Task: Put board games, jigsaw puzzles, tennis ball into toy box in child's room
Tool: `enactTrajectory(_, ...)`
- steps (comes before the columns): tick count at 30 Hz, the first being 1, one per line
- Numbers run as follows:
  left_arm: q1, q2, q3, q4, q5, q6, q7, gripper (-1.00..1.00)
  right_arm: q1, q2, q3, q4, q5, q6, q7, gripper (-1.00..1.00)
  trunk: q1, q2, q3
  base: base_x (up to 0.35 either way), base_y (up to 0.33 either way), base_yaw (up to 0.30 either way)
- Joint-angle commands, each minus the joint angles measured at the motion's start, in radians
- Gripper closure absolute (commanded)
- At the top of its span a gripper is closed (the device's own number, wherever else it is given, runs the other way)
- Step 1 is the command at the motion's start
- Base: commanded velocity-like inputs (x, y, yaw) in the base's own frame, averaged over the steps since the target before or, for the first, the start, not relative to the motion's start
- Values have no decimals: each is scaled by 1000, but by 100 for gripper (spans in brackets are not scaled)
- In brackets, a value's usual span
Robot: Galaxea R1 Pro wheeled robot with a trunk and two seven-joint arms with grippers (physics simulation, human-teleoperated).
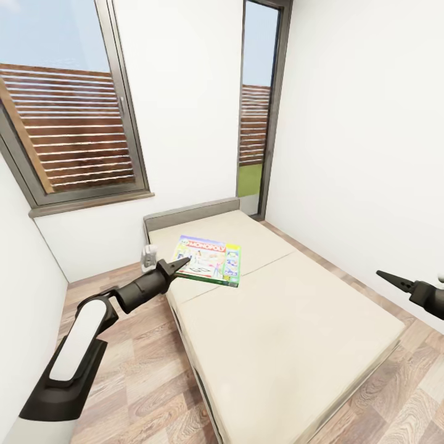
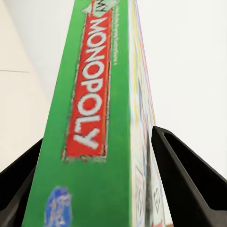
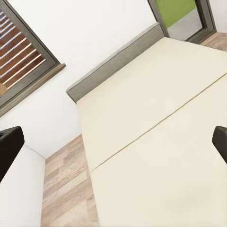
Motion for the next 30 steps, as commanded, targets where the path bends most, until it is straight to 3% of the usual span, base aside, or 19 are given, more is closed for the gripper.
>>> enactTrajectory(1,0,1,0,-1,12,1,5,100,-1,0,0,0,5,4,7,-100,1,-2,-2,0,0,0)
enactTrajectory(11,2,3,1,-1,13,5,-7,100,-2,0,8,0,4,4,8,-100,1,-2,-2,0,0,-107)
enactTrajectory(30,3,4,10,0,11,8,2,100,-2,-1,12,1,4,4,8,-100,1,-2,1,0,0,-261)
